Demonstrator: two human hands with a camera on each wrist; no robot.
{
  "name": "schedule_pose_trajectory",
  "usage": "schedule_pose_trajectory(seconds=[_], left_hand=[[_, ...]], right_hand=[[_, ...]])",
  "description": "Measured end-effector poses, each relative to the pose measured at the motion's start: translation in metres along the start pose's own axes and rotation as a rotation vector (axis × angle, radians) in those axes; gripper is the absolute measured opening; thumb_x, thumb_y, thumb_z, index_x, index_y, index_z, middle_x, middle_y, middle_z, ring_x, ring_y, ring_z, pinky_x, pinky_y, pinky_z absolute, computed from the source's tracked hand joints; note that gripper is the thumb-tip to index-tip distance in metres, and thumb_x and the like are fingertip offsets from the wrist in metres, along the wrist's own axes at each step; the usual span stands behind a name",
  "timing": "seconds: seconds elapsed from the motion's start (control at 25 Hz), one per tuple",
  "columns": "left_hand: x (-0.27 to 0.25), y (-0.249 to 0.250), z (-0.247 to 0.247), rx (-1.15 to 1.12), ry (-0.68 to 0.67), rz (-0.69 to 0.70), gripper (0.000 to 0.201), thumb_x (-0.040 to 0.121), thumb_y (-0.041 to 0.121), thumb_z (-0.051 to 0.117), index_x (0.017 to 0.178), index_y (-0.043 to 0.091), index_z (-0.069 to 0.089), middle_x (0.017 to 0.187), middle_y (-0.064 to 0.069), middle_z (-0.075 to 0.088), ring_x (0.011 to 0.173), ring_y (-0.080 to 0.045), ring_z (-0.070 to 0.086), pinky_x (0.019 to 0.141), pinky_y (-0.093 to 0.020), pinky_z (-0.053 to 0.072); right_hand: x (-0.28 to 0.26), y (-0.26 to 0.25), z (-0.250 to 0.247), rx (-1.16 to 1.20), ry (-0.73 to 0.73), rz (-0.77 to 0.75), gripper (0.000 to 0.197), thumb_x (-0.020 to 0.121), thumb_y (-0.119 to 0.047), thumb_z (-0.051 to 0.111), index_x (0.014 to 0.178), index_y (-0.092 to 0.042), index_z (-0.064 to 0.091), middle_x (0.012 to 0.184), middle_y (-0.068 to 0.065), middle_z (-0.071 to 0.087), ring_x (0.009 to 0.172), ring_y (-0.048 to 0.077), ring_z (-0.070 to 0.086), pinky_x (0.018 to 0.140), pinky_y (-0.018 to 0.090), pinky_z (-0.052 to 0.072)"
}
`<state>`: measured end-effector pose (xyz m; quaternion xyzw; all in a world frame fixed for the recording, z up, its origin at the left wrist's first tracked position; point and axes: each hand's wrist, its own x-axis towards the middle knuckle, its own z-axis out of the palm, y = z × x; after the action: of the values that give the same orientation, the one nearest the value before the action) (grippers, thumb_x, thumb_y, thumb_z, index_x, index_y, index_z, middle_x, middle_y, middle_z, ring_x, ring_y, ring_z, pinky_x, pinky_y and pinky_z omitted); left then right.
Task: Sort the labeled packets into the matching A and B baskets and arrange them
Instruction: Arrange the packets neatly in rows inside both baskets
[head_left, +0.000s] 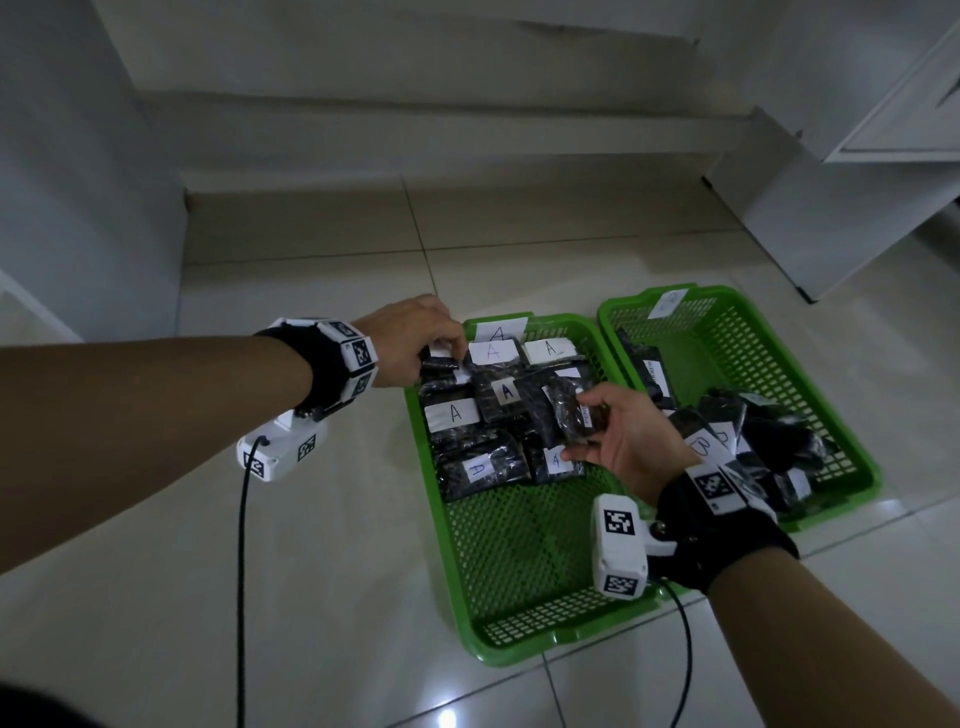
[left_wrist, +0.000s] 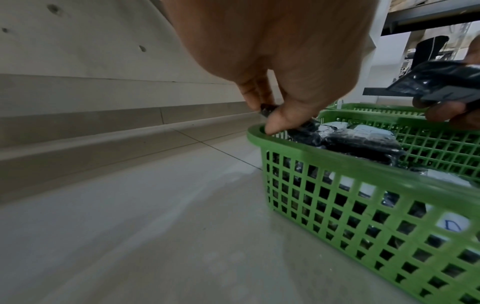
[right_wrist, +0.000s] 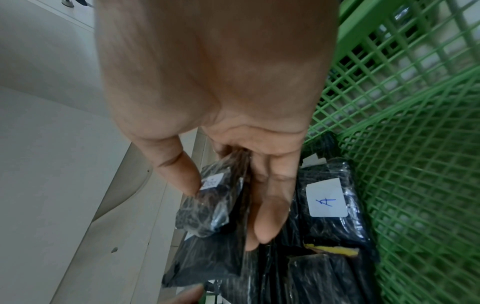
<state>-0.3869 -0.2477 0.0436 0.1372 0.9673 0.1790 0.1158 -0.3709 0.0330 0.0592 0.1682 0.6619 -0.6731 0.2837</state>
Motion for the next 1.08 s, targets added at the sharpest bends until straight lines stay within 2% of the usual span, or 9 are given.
schedule_pose_trajectory(seconds=[0.12, 0.2, 0.4, 0.56, 0.68, 0.76, 0.88, 1.0, 1.08], left_hand=[[-0.002, -0.004, 0.003, -0.036, -0.042, 0.015, 0.045, 0.065, 0.016, 0.066, 0.103, 0.039, 0.062, 0.122, 0.008, 0.053, 0.117, -0.015, 0.050, 0.095, -0.039, 0.049], [-0.002, -0.006, 0.005, -0.003, -0.015, 0.068, 0.037, 0.070, 0.024, 0.068, 0.106, 0.034, 0.063, 0.124, 0.006, 0.057, 0.118, -0.015, 0.051, 0.098, -0.041, 0.048], [0.002, -0.005, 0.008, 0.103, 0.031, 0.140, 0.024, 0.085, 0.026, 0.067, 0.108, 0.021, 0.065, 0.124, 0.000, 0.062, 0.118, -0.019, 0.054, 0.100, -0.041, 0.046], [0.005, -0.002, 0.012, 0.194, 0.078, 0.187, 0.025, 0.088, 0.036, 0.065, 0.105, 0.018, 0.067, 0.125, 0.001, 0.058, 0.115, -0.018, 0.053, 0.094, -0.033, 0.048], [0.005, 0.001, 0.015, 0.259, 0.052, 0.182, 0.031, 0.091, 0.040, 0.060, 0.107, 0.016, 0.071, 0.120, 0.001, 0.059, 0.112, -0.016, 0.052, 0.090, -0.029, 0.047], [0.003, 0.003, 0.014, 0.247, 0.114, 0.211, 0.036, 0.092, 0.044, 0.049, 0.107, 0.016, 0.069, 0.114, 0.000, 0.062, 0.106, -0.017, 0.054, 0.092, -0.034, 0.047], [0.003, 0.020, 0.006, -0.034, 0.191, 0.138, 0.042, 0.097, 0.052, 0.038, 0.109, 0.020, 0.062, 0.106, 0.003, 0.063, 0.097, -0.014, 0.058, 0.087, -0.037, 0.050], [0.006, 0.049, 0.003, -0.678, 0.012, -0.090, 0.030, 0.091, 0.046, 0.064, 0.109, 0.023, 0.066, 0.102, 0.005, 0.072, 0.091, -0.016, 0.070, 0.077, -0.033, 0.056], [0.009, 0.057, 0.006, -0.849, -0.016, -0.147, 0.016, 0.087, 0.031, 0.074, 0.100, 0.023, 0.069, 0.092, 0.002, 0.076, 0.082, -0.016, 0.074, 0.064, -0.027, 0.057]], right_hand=[[0.002, 0.000, 0.002, 0.017, 0.008, 0.006, 0.007, 0.098, -0.007, 0.051, 0.092, -0.004, 0.055, 0.092, 0.013, 0.058, 0.092, 0.036, 0.060, 0.099, 0.063, 0.049], [0.002, 0.000, 0.004, 0.016, -0.004, 0.005, 0.006, 0.098, -0.007, 0.051, 0.094, -0.004, 0.054, 0.098, 0.015, 0.059, 0.097, 0.040, 0.060, 0.097, 0.062, 0.051], [0.001, -0.004, 0.006, 0.011, -0.029, -0.011, 0.008, 0.099, -0.009, 0.050, 0.095, -0.004, 0.055, 0.101, 0.017, 0.062, 0.097, 0.039, 0.063, 0.097, 0.061, 0.052], [0.002, -0.005, 0.007, -0.007, -0.039, -0.022, 0.012, 0.098, -0.010, 0.054, 0.104, 0.000, 0.057, 0.107, 0.017, 0.063, 0.089, 0.035, 0.069, 0.084, 0.052, 0.058], [0.003, -0.004, 0.006, -0.030, -0.036, -0.048, 0.023, 0.095, -0.009, 0.063, 0.115, -0.004, 0.054, 0.124, 0.018, 0.059, 0.106, 0.045, 0.067, 0.083, 0.051, 0.061], [0.005, -0.001, 0.005, -0.041, -0.042, -0.077, 0.034, 0.091, -0.009, 0.070, 0.121, -0.003, 0.057, 0.122, 0.019, 0.064, 0.108, 0.046, 0.067, 0.075, 0.045, 0.062], [0.005, -0.001, 0.006, -0.095, -0.049, -0.128, 0.040, 0.089, -0.010, 0.073, 0.126, -0.002, 0.059, 0.108, 0.018, 0.070, 0.098, 0.041, 0.069, 0.075, 0.046, 0.062], [0.005, 0.000, 0.012, -0.108, -0.107, -0.127, 0.039, 0.092, -0.011, 0.070, 0.127, -0.001, 0.058, 0.117, 0.026, 0.069, 0.097, 0.039, 0.069, 0.079, 0.048, 0.061], [0.003, -0.001, 0.015, -0.053, -0.141, -0.103, 0.041, 0.094, -0.010, 0.067, 0.132, 0.001, 0.055, 0.123, 0.025, 0.068, 0.100, 0.038, 0.070, 0.079, 0.049, 0.061]])
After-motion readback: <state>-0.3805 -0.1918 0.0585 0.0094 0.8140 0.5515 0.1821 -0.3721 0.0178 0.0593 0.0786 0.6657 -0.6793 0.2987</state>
